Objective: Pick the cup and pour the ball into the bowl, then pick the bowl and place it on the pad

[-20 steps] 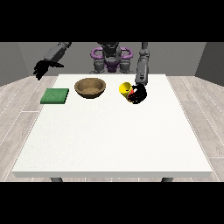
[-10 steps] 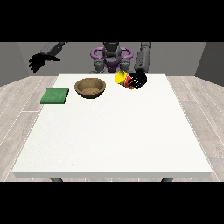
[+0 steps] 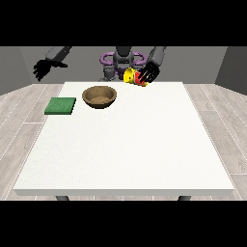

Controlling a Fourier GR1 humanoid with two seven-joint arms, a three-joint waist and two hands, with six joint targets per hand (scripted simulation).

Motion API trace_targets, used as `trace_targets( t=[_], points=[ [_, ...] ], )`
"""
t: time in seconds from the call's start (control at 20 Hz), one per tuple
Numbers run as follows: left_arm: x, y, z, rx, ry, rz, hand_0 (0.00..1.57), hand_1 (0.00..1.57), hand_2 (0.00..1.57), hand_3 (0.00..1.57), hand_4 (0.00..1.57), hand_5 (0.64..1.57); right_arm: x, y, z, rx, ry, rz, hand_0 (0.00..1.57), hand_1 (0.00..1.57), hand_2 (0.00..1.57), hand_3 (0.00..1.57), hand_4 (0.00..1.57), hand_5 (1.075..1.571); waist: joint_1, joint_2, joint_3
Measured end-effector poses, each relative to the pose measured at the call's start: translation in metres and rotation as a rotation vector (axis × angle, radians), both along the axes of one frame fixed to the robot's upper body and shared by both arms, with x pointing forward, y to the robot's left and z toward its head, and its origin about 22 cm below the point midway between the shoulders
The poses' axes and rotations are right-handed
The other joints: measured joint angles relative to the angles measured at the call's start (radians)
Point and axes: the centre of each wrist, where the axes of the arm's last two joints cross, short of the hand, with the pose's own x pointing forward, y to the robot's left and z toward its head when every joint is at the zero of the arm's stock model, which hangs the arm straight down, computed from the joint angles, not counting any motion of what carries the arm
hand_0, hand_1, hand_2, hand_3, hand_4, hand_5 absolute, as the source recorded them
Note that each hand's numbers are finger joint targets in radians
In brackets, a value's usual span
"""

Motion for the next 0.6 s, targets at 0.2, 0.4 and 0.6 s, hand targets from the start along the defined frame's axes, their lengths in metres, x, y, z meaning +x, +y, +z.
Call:
trace_targets(
  t=[0.2,0.4,0.6],
  points=[
    [-0.003,-0.021,0.005,0.106,0.01,-0.015,1.33,1.33,1.57,1.57,1.02,1.569,-0.012,-0.007,-0.013,0.009,0.023,-0.028,0.0,0.0,0.0,0.0,0.0,1.552,0.027,-0.021,-0.0001],
    [-0.003,-0.041,0.014,0.216,-0.013,-0.035,1.02,1.02,1.57,1.57,0.95,1.57,-0.02,-0.016,-0.016,0.009,0.031,-0.041,0.0,0.0,0.05,0.0,0.0,1.55,0.037,-0.02,-0.0002],
    [-0.01,-0.071,0.023,0.319,-0.033,-0.04,0.58,0.58,1.57,1.54,0.88,1.571,-0.014,-0.02,-0.011,0.005,0.03,-0.026,0.0,0.0,0.0,0.0,0.0,1.548,0.02,-0.024,0.0001]
  ],
)
